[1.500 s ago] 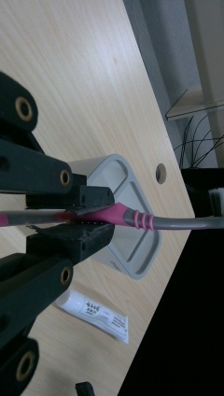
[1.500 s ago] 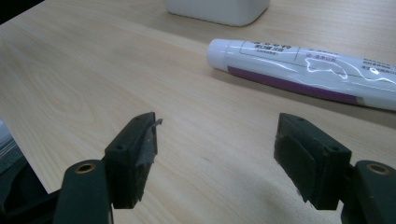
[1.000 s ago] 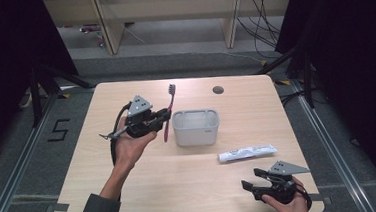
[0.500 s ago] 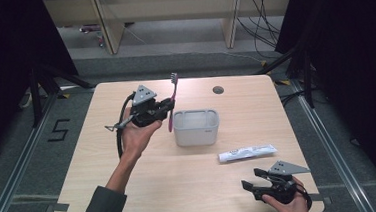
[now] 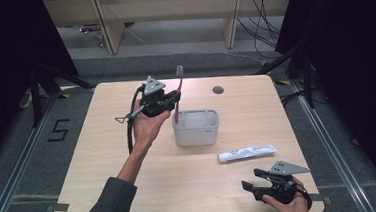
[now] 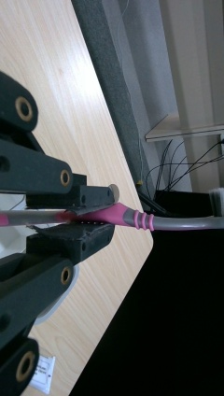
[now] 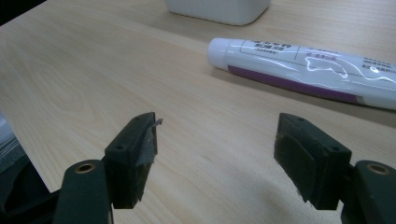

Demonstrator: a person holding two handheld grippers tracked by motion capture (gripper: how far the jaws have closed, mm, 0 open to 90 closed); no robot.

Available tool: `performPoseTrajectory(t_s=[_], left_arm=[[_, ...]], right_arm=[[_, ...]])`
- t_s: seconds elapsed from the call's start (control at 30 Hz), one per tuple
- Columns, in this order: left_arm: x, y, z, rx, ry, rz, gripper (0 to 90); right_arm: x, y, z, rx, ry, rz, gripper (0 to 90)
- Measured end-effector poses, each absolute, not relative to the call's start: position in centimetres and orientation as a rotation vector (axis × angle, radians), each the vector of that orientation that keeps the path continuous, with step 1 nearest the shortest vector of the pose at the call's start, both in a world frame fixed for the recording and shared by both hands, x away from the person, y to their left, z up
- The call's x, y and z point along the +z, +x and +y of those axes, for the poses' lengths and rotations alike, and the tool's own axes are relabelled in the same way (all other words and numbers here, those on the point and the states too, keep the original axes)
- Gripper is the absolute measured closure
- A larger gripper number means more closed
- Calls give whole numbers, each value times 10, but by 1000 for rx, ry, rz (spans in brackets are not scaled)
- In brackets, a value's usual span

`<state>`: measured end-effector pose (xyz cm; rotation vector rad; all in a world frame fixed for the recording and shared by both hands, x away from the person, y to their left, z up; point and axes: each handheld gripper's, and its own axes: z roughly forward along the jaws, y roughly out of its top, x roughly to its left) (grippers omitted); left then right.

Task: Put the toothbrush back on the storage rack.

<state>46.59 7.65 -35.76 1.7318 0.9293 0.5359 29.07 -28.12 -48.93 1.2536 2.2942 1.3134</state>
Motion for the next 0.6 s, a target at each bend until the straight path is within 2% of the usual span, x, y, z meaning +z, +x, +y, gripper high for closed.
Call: performPoseTrajectory(t_s=[0.6], left_arm=[[-387, 478, 70, 541, 1760, 970, 803]], right_arm=[[-489, 291, -281, 1311, 1241, 2296, 306]])
